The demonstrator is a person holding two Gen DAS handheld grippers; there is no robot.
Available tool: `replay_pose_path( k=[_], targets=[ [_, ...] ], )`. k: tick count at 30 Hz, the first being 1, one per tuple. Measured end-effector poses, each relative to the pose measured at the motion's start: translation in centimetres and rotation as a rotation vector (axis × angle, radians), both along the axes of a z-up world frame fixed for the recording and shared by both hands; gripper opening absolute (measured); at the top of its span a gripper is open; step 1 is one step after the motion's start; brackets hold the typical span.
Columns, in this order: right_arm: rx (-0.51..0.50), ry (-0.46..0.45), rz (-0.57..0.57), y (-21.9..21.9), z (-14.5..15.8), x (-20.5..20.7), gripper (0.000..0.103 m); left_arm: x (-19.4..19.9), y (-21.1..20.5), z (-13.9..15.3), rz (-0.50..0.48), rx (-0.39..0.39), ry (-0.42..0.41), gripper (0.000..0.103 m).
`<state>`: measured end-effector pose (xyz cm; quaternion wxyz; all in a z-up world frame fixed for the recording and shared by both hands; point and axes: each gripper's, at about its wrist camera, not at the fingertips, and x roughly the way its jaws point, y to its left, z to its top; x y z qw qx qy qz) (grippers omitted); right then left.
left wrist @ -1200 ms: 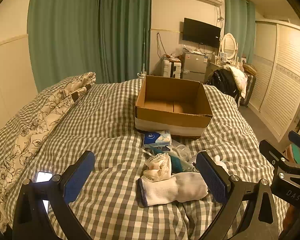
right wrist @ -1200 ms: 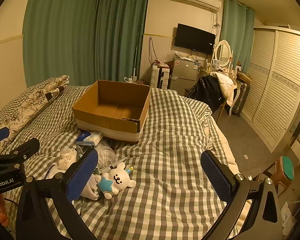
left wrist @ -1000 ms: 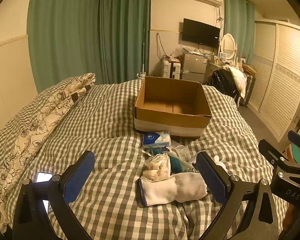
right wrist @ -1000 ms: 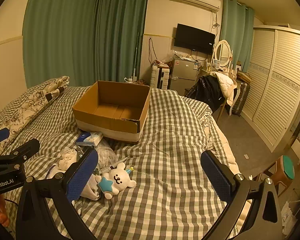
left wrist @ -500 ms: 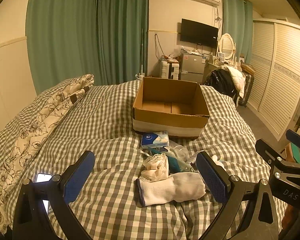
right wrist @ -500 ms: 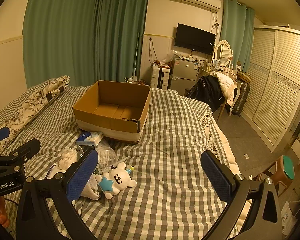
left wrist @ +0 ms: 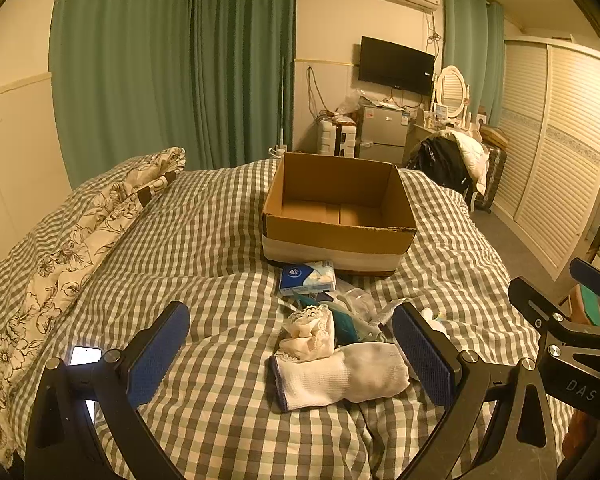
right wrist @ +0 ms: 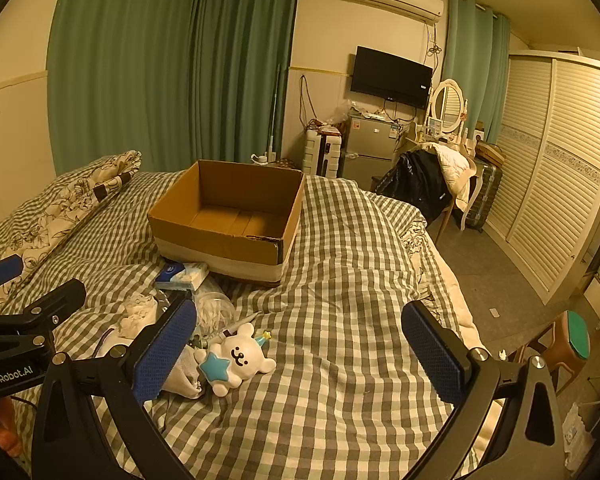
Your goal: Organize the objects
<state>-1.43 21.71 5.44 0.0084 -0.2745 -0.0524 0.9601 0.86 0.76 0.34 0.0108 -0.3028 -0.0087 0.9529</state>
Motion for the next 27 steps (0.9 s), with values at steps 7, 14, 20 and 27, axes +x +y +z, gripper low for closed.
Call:
replay_pose_path(
  k=[7, 14, 20, 27],
  targets=[
    [0.000, -0.001, 0.001, -0.1, 0.0, 0.0, 0.103, 0.1, 0.1, -0.1, -0.009, -0.001, -0.001, 0.103],
    [0.003, 0.002, 0.015, -0.2, 0.3, 0.5, 0.103, 0.5, 0.3, 0.2, -0.017, 0.005, 0.005, 0.103],
    [-0.004, 0.010, 0.013, 0.1, 0.9, 1.1, 0.103, 0.9, 0.3, 0.8, -0.018, 0.007, 0.019, 0.103],
    [-0.009, 0.020, 0.010, 0.4, 1.6, 1.6, 0.103, 1.4, 0.9, 0.9, -0.026, -0.003, 0.021, 0.103]
  ],
)
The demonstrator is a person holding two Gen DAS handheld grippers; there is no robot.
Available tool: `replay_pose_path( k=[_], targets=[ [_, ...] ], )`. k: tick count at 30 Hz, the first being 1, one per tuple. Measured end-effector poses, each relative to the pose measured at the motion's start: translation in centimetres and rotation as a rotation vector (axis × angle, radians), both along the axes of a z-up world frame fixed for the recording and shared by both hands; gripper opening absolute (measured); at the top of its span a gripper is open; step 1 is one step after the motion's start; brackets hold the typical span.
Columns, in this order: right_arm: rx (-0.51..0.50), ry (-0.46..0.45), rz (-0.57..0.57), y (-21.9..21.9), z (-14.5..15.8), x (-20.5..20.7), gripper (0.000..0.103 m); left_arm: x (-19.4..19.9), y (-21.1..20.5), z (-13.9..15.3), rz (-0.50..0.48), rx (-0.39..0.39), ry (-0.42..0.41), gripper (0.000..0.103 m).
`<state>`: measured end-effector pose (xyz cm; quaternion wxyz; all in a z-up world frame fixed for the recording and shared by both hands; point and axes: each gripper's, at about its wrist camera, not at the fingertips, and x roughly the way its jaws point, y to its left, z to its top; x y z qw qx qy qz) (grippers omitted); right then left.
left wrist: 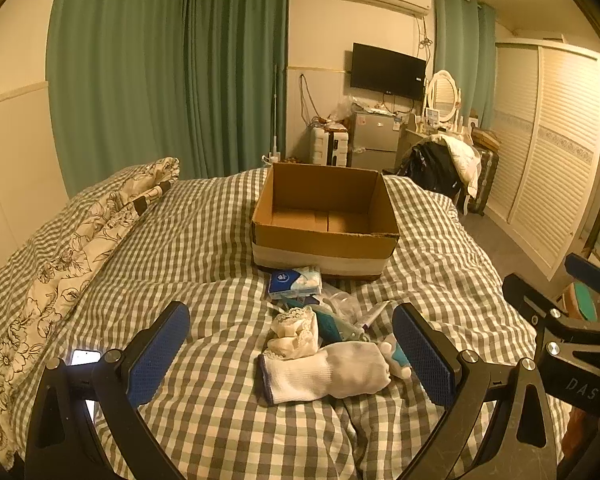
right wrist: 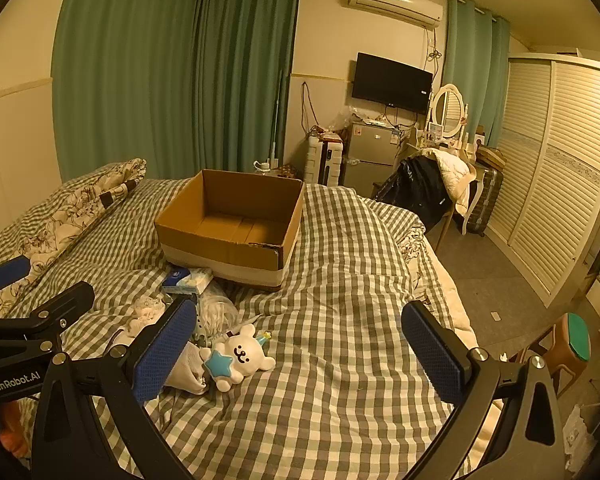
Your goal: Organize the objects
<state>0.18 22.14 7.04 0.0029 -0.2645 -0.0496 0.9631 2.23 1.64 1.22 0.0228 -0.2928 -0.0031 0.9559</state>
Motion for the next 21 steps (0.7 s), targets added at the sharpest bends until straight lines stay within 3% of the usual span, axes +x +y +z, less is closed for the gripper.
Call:
replay_pose_path(
  k=[5, 13, 21],
  targets=[
    [-0.003, -0.014, -0.004, 0.5, -0.3, -0.2, 0.103, -0.5, 0.5, -1.4, -0.002, -0.020, -0.037, 0.103],
    [-0.013, -0.093, -0.014, 1.4, -3.2, -2.2, 0.103, -3.1, 0.9, -6.4, -0.008, -0.024, -0.181, 0.103],
    [-0.032, -0.151, -0.010, 2.3, -5.8, -4.3, 0.103, -4.9, 2.5, -10.0, -0.104, 0.027, -0.290, 0.103]
  ],
)
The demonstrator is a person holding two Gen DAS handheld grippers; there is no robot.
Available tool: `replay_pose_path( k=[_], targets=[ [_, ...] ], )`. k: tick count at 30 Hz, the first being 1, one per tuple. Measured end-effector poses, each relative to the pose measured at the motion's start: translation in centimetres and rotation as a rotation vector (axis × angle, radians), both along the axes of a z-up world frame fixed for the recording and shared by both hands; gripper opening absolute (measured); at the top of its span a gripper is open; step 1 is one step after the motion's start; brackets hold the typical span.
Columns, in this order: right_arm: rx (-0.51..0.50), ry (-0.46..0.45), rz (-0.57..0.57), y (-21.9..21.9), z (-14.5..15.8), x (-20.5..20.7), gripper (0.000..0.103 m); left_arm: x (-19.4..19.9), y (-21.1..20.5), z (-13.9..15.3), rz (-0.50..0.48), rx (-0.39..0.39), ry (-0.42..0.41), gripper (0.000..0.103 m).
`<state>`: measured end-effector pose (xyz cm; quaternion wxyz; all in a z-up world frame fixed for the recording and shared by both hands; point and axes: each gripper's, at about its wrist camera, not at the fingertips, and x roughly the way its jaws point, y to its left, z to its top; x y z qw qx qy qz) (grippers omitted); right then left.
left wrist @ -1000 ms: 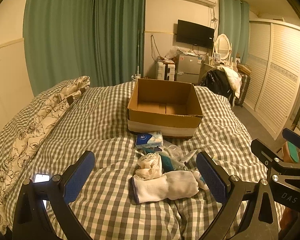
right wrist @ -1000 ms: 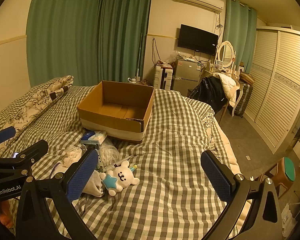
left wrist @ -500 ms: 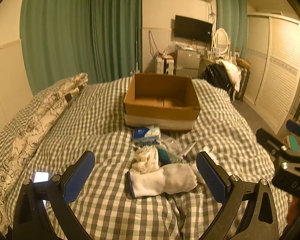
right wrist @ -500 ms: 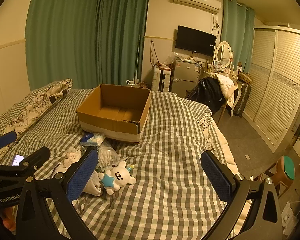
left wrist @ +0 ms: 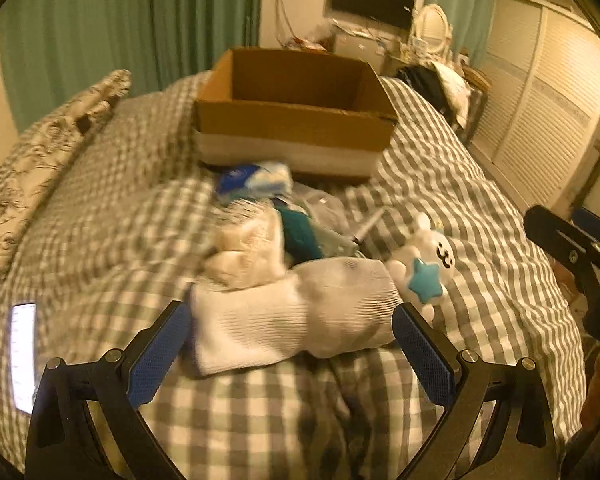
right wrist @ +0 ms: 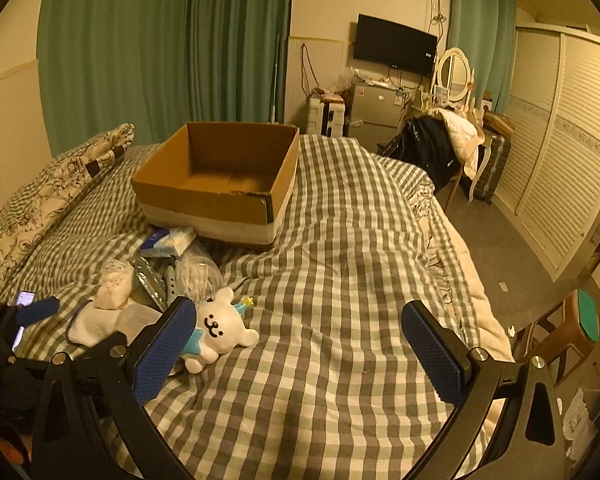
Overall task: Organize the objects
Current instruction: 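Grasp the white socks with the left gripper while the right gripper grasps the white bunny toy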
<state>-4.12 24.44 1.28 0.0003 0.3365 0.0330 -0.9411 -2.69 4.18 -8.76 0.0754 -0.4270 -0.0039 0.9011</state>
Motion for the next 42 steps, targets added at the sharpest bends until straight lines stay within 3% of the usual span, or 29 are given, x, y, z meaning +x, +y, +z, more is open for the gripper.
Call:
replay_pose_path(
  k=[4, 8, 11, 13, 17, 18, 20, 21, 27, 42],
  targets=[
    [-0.014, -0.024, -0.008, 0.4, -1.1, -0.8, 0.103, -1.1, 1.4, -1.0, -0.032, -0.025, -0.018, 0.103],
    [-0.010, -0.051, -0.009, 0.4, -1.9, -1.4, 0.103, -1.9, 1.1, -2.1, -0.040, 0.010, -0.026, 0.099],
    [-0.003, -0.058, -0.009, 0.2, -2.1, -1.5, 0.103, -1.8, 0.4, -1.9, -0.037, 0.038, -0.016, 0.076],
    [0.005, -0.058, -0.008, 0.1, -2.1, -1.5, 0.103, -1.5, -0.1, -1.4, -0.040, 0.071, -0.005, 0.044],
    [0.025, -0.049, 0.002, -0.6, -1.6, -1.0, 0.103, -0.9, -1.2, -0.5, -0.046, 0.104, -0.008, 0.029],
    [0.031, -0.047, 0.005, -0.8, -1.5, -0.8, 0.103, -0.6, -1.5, -0.1, -0.043, 0.110, -0.006, 0.019],
    [0.039, -0.045, 0.013, -1.2, -1.3, -0.7, 0.103, 0.2, -2.1, 1.0, -0.042, 0.120, 0.018, 0.012],
    [0.044, -0.042, 0.020, -1.5, -1.2, -0.6, 0.103, 0.7, -2.4, 1.7, -0.042, 0.122, 0.042, 0.001],
    [0.061, -0.064, 0.113, -3.9, -1.8, -0.9, 0.103, 1.9, -4.6, 5.3, -0.001, 0.119, 0.137, 0.001],
    [0.101, -0.279, 0.322, -10.3, -8.4, -6.0, 0.103, 0.6, -8.4, 4.8, 0.079, 0.115, 0.145, 0.001]
  ],
)
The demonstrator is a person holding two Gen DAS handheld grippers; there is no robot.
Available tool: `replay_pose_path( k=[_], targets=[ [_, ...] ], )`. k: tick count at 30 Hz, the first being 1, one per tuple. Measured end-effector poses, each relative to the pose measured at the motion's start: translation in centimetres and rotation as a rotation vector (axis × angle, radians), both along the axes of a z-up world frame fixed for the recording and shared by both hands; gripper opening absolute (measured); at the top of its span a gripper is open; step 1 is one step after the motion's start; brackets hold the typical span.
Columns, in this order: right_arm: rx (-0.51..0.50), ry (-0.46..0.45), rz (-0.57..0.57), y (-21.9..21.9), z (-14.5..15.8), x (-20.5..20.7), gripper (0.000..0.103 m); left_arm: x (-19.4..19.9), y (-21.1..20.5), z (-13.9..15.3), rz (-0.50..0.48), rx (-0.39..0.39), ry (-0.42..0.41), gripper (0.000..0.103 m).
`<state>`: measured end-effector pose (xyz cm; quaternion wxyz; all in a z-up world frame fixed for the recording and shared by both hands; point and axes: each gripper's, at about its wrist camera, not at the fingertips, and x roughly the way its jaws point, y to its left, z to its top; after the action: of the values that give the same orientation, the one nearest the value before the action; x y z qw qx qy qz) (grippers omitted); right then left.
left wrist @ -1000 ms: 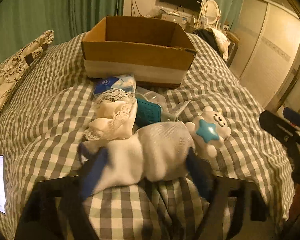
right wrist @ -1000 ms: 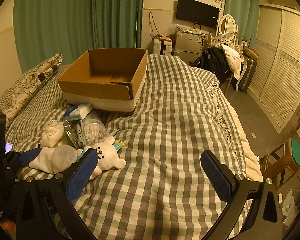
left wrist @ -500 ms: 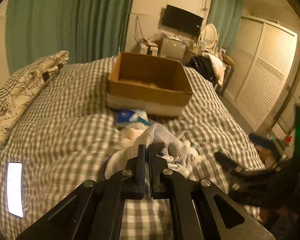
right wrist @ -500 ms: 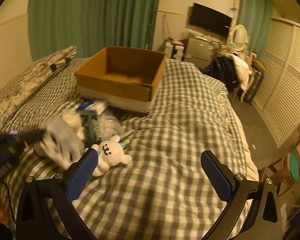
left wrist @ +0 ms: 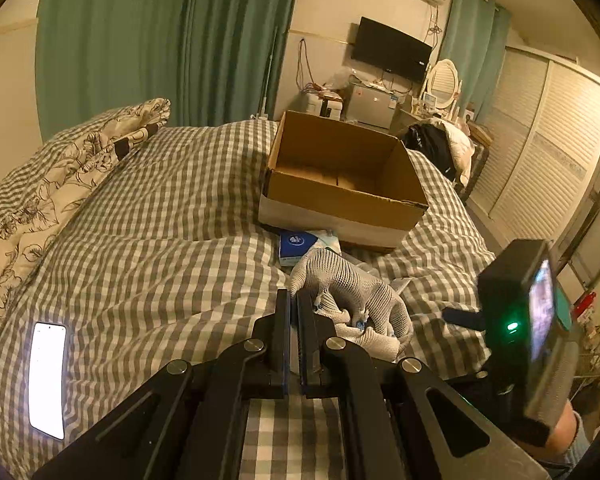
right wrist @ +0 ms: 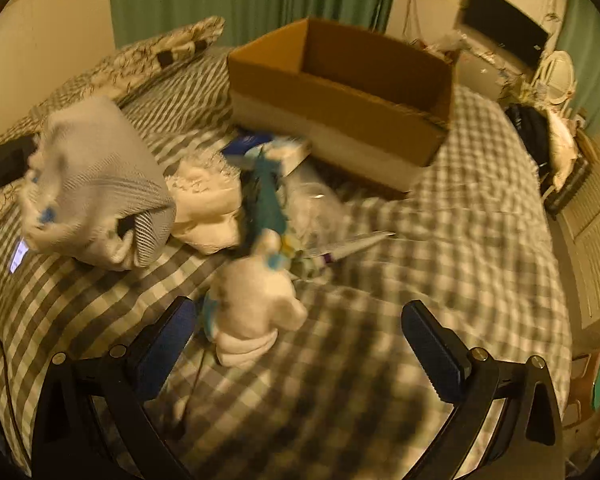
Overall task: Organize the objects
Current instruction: 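Grasp the white socks with the left gripper while the right gripper grasps the white bunny toy, then carry the socks and bunny toy over the cardboard box with both grippers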
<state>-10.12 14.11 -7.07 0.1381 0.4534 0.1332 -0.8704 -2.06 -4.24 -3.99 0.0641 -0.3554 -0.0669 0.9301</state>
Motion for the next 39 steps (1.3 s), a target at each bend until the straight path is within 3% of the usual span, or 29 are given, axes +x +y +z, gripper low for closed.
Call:
replay_pose_path(
  k=[3, 6, 11, 19, 27, 32, 39],
  targets=[
    [0.000, -0.040, 0.031, -0.5, -0.9, -0.4, 0.094, -0.1, -0.2, 0.0, -0.002, 0.018, -0.002, 0.001],
    [-0.044, -0.064, 0.057, -0.7, -0.9, -0.5, 0.078, 0.0, -0.3, 0.2, -0.004, 0.034, -0.001, 0.001],
    [-0.105, -0.072, 0.108, -1.5, -0.7, -0.1, 0.034, 0.8, -0.3, 1.2, -0.006, 0.042, 0.018, 0.001],
    [-0.145, -0.005, 0.062, -0.2, 1.3, 1.5, 0.031, 2.3, -0.3, 3.5, 0.006, 0.031, 0.063, 0.002],
    [-0.176, 0.116, 0.026, 3.0, 7.0, 3.1, 0.031, 2.1, 0.1, 6.9, -0.017, 0.009, 0.123, 0.001],
    [-0.174, 0.195, 0.031, 3.5, 11.8, 2.9, 0.031, -0.4, 0.3, 9.1, -0.074, 0.040, 0.121, 0.001],
    [-0.174, 0.286, 0.022, 4.2, 17.2, -1.8, 0.031, -6.3, 1.9, 12.4, -0.091, 0.009, 0.150, 0.002]
  ],
)
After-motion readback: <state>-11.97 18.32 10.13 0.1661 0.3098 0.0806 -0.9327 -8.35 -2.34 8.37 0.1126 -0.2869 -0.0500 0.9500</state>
